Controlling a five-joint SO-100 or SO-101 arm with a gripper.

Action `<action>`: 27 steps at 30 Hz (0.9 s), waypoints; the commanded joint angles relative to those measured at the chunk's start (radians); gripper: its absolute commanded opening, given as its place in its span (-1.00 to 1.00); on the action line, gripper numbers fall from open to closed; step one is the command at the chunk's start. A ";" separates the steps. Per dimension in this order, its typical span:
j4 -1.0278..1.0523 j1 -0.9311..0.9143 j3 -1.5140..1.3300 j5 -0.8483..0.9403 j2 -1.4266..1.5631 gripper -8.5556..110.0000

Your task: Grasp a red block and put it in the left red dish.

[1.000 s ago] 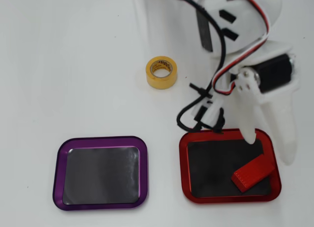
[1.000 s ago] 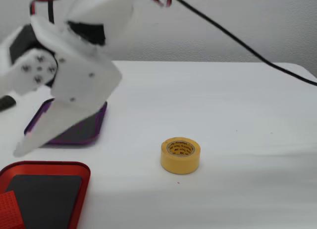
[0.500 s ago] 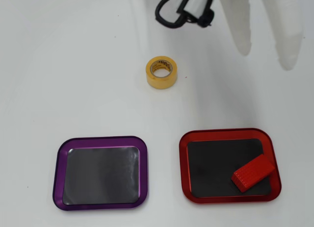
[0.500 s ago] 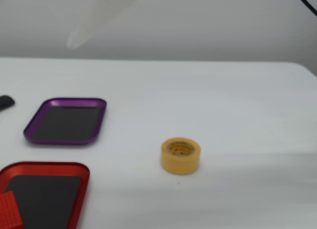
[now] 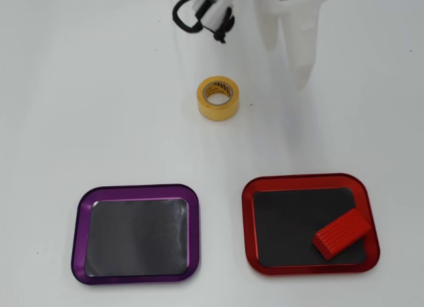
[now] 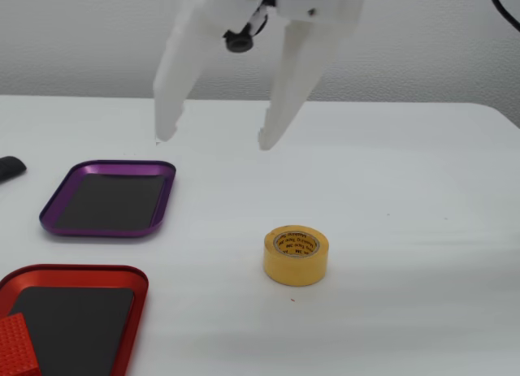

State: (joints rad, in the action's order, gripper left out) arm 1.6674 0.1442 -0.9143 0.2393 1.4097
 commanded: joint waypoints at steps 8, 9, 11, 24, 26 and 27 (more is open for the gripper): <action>-0.259 0.003 -0.670 -0.005 0.563 -0.46; -0.293 0.003 -0.752 -0.005 0.621 -0.46; -0.376 0.003 -0.913 -0.005 0.746 -0.46; -0.693 -0.123 -1.750 -0.008 1.594 -0.45; -0.689 -0.133 -1.838 -0.009 1.712 -0.45; -0.670 -0.138 -1.878 -0.012 1.770 -0.45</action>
State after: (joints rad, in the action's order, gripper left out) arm 0.9910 0.0138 -2.7320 0.2378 3.0189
